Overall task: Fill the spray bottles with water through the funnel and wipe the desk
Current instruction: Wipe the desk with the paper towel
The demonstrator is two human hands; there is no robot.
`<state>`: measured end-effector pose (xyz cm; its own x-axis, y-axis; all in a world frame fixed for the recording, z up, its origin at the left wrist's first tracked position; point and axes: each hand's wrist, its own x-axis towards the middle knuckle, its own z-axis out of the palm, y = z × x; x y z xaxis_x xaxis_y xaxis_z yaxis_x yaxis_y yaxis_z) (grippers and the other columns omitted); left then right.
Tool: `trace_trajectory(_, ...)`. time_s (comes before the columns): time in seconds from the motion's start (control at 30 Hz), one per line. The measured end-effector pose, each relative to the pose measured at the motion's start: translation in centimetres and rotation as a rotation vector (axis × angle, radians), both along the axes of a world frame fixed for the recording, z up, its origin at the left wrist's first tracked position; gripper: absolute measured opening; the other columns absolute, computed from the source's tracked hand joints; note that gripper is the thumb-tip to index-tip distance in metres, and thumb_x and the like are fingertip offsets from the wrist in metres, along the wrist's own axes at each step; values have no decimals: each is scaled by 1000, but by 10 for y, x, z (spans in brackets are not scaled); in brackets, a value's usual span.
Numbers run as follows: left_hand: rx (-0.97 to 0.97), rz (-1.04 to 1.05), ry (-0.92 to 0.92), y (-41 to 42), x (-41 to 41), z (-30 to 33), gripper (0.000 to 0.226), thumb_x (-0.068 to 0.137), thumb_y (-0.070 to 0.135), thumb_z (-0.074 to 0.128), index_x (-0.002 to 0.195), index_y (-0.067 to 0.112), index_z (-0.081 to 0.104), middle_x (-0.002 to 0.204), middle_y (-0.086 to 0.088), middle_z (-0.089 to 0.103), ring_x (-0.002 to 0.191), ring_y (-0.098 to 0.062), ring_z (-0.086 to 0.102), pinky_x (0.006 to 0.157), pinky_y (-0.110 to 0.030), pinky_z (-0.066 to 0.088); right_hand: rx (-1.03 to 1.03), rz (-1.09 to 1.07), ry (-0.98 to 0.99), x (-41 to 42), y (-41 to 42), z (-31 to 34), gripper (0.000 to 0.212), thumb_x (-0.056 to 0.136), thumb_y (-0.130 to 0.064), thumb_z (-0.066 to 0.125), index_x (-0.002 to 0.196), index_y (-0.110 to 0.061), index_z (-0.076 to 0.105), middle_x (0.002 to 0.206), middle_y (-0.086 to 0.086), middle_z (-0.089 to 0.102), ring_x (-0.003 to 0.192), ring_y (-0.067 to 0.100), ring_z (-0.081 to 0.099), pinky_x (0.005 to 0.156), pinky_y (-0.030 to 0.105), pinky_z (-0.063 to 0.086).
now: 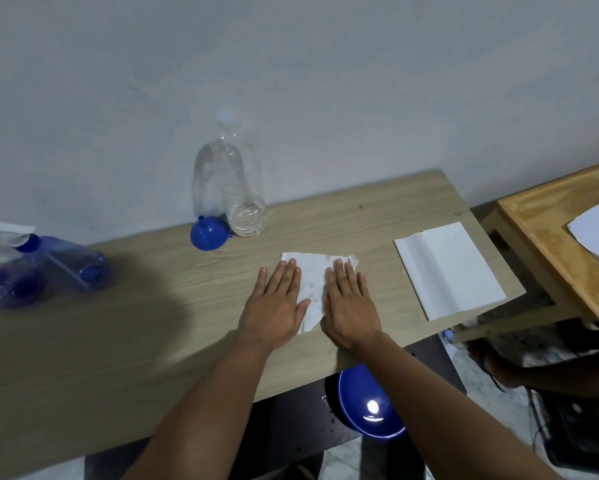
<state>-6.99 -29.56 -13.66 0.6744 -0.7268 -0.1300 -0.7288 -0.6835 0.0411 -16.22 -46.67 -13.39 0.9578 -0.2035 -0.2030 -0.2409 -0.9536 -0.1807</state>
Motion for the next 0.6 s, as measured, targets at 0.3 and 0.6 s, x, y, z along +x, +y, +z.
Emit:
trace_trajectory(0.3,2,-29,-12,95,13,-1,71,105,54,11,160,9,15,168,-8,8,156,-22,3,124,-52,10,44,11,36,9,96,5,75,105,-35,34,166,-2,4,173,22,-7,161,36,-12,132,50,-1)
trace_trajectory(0.6,9,52,-12,255,33,4,70,104,55,8,159,11,12,168,-7,8,156,-21,3,124,-52,8,38,91,12,43,249,4,84,96,-48,9,166,-2,4,172,22,-9,160,36,-14,129,47,-10)
